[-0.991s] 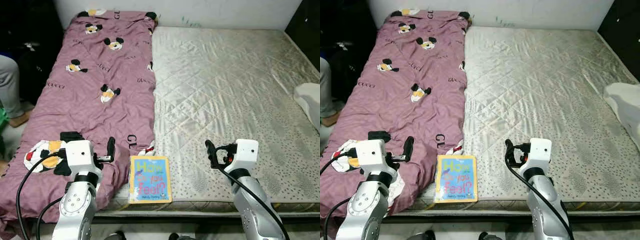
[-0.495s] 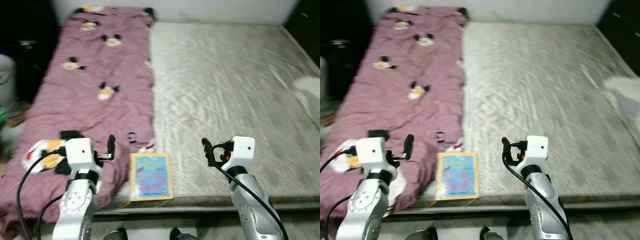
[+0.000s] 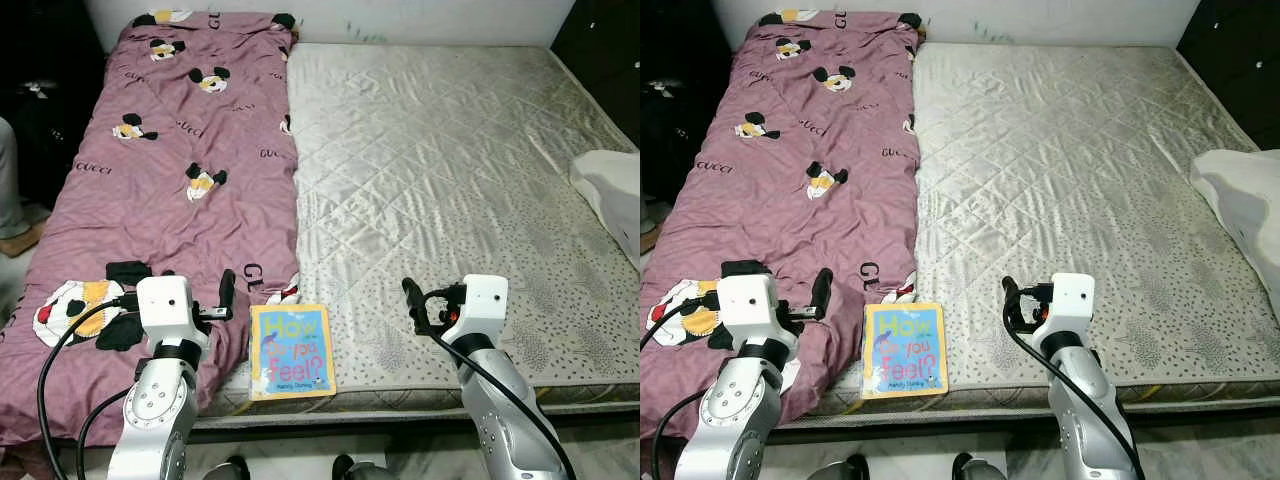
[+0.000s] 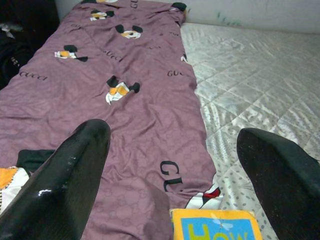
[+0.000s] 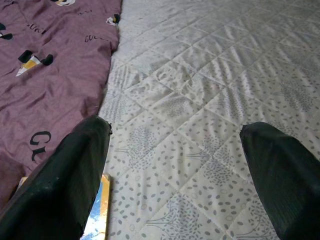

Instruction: Clean up the room

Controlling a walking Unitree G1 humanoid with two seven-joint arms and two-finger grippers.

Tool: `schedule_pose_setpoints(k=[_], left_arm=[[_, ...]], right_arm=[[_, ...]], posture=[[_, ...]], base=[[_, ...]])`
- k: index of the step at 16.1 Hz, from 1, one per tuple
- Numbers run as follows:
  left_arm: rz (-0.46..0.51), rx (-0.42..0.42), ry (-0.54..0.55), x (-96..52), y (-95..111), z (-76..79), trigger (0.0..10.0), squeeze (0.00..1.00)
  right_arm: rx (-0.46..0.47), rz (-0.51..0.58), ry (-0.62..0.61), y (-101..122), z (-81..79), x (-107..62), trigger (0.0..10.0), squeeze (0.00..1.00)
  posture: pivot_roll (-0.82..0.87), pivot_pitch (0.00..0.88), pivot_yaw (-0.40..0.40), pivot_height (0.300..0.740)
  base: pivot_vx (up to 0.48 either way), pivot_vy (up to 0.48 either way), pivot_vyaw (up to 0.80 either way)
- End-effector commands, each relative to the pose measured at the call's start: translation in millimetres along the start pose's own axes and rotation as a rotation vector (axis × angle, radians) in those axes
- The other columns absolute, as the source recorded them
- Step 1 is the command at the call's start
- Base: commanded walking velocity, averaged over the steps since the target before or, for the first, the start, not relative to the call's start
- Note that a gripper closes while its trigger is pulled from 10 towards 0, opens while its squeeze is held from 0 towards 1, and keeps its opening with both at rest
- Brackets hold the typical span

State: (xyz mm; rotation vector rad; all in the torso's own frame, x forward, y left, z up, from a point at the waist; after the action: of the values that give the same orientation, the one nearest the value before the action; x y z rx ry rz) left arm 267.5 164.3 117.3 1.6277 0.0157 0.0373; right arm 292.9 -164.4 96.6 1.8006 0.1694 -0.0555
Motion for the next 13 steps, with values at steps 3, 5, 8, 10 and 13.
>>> schedule_pose_setpoints(k=[3,5,8,10,13], left_arm=[[-0.006,0.005,0.003,-2.6,0.0,-1.1,10.0,0.00],[-0.004,0.003,0.004,-2.3,0.8,0.0,10.0,0.00],[-0.007,0.004,0.011,-2.3,1.0,-0.3,10.0,0.00],[-0.007,0.005,0.015,-2.0,1.0,-0.6,10.0,0.00],[-0.004,0.001,0.023,-0.7,1.4,-1.3,10.0,0.00]], right_arm=[[-0.002,-0.005,0.008,-1.1,-0.8,-0.9,10.0,0.00],[-0.003,-0.006,0.010,-1.4,-1.5,-0.8,10.0,0.00],[-0.006,-0.005,0.010,-1.2,-1.6,0.3,10.0,0.00],[-0.007,-0.007,0.009,-1.6,-1.6,1.5,10.0,0.00],[-0.012,-0.006,0.018,-1.3,-2.8,3.0,10.0,0.00]], posture=[[0.01,0.233,-0.015,0.695],[0.01,0.235,-0.015,0.675],[0.01,0.239,-0.017,0.655],[0.01,0.240,-0.018,0.655],[0.01,0.240,-0.019,0.655]], base=[[0.000,0.000,0.00],[0.000,0.000,0.00],[0.000,0.000,0.00],[0.000,0.000,0.00],[0.000,0.000,0.00]])
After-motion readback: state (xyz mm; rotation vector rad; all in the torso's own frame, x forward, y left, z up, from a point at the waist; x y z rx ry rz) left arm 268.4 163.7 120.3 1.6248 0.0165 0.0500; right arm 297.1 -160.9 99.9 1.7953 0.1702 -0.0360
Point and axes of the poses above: a point about 5 cm out from each wrist's last joint towards the gripper, its own x axis pointing out of the wrist towards the gripper, its own y axis along the axis of the wrist's last joint, z = x × y, the point moved 1 cm from there along x, pointing out of the wrist towards the gripper, and after that the axes turned 7 degrees about x, right-handed, at the moved point
